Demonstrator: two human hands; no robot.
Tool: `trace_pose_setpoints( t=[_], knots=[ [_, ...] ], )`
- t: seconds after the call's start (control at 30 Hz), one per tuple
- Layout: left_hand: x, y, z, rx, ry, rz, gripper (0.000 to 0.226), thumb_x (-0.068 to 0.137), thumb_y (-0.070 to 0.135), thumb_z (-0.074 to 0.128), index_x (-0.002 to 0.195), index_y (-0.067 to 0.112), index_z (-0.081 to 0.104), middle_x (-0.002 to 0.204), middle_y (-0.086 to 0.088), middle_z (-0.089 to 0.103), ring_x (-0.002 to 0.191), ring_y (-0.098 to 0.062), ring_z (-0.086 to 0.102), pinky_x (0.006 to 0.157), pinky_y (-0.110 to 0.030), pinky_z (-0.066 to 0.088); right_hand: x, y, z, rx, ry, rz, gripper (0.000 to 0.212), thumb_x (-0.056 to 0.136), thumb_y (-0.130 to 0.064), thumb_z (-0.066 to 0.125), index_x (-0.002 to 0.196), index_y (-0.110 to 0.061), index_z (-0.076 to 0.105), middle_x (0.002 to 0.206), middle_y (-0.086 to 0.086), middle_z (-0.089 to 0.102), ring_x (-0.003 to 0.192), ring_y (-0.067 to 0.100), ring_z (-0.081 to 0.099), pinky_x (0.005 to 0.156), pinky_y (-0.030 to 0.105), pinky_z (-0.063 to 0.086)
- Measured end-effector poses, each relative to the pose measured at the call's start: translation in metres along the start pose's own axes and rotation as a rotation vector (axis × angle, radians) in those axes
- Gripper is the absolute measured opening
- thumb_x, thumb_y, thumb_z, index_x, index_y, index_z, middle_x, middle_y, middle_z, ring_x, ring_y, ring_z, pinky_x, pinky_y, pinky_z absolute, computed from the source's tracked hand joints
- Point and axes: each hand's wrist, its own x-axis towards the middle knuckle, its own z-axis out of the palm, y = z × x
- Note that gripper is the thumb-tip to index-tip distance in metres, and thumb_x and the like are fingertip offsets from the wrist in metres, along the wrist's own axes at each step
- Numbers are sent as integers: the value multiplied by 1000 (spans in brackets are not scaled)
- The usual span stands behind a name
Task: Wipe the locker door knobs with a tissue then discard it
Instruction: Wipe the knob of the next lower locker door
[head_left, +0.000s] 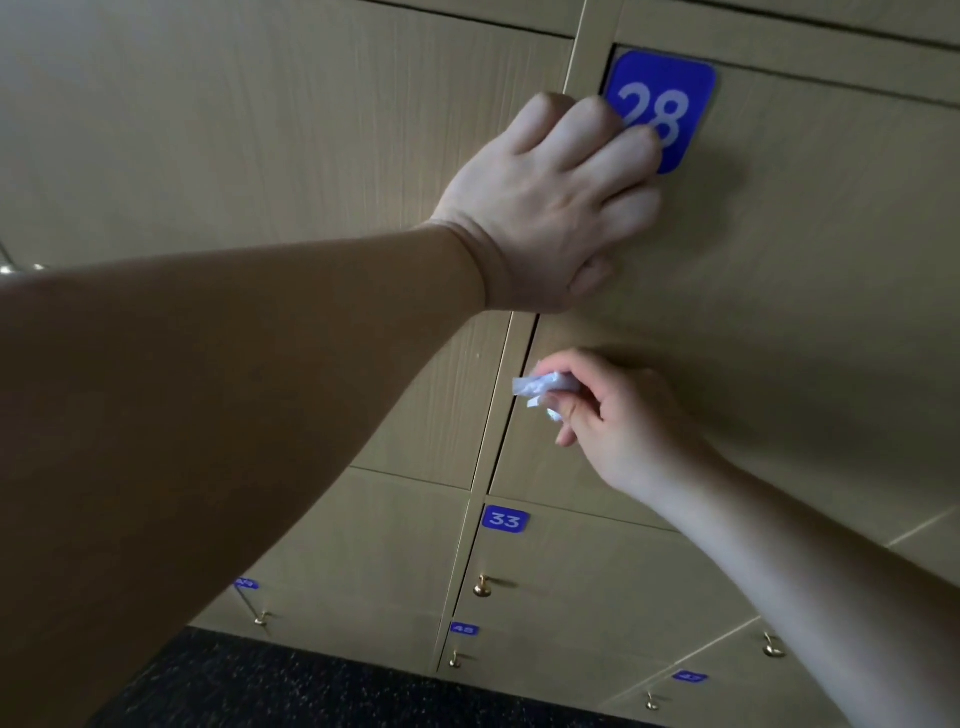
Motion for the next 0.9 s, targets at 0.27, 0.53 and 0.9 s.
trace_pose_setpoints(
  t=[0.27, 0.53, 0.9],
  knots=[
    [0, 0, -1, 1, -30, -4, 28, 81, 30, 49, 102, 14, 56, 108, -10, 65, 98, -31, 36, 77, -44, 28, -5, -1, 15, 559, 123, 200, 26, 102, -22, 47, 91, -33, 68, 83, 2, 75, 54, 19, 69, 51, 25, 52],
    [-1, 0, -1, 14, -26, -4, 30, 81, 32, 52, 104, 13, 54, 111, -11, 65, 101, -30, 35, 80, -44, 28, -24, 20, 8, 553, 154, 142, 23, 94, -30, 49, 109, -40, 64, 84, 0, 74, 59, 17, 70, 57, 24, 55],
    [1, -1, -1, 10, -15, -3, 29, 80, 31, 50, 102, 12, 56, 110, -11, 66, 100, -30, 35, 79, -44, 28, 0, 9, 12, 79, 77, -8, 10, 91, -24, 68, 98, -31, 64, 73, -9, 67, 57, 9, 68, 60, 34, 58]
  ],
)
